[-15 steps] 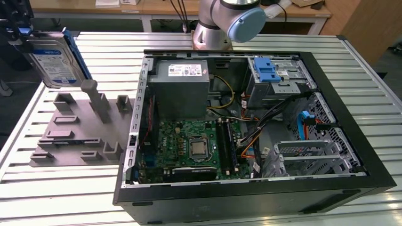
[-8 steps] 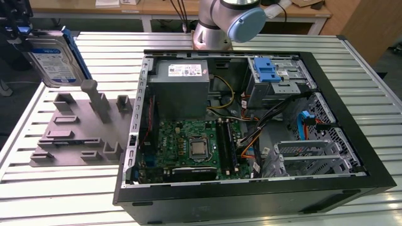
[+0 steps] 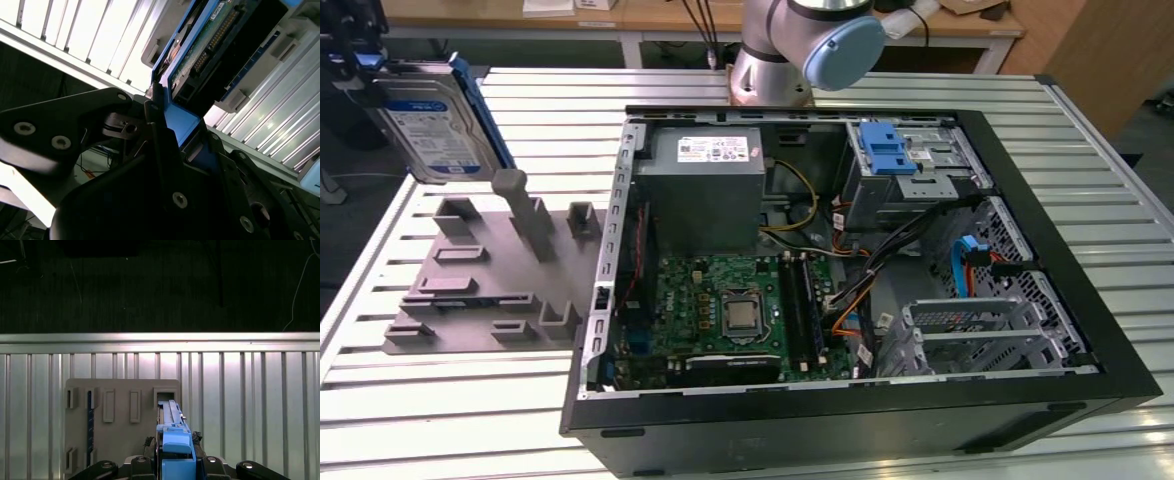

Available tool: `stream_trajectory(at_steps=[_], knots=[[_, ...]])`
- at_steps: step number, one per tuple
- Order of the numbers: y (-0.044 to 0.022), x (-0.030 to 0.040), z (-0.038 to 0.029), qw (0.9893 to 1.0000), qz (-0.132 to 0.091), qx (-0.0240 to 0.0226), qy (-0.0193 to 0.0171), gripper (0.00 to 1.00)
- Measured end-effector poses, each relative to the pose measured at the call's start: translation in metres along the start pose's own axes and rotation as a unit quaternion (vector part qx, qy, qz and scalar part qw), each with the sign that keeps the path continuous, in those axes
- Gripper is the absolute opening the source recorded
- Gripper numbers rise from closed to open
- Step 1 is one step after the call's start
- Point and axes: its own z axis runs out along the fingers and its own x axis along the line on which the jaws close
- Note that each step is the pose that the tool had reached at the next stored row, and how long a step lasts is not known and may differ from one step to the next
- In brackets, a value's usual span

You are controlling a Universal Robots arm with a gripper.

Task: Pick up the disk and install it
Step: 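Pick up the disk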

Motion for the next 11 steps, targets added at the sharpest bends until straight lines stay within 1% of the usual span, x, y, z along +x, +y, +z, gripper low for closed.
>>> stream_trajectory(at_steps=[11], knots=[[0.0001, -0.0001, -0.0038, 1.0000, 0.000, 0.0000, 0.0000, 0.36]])
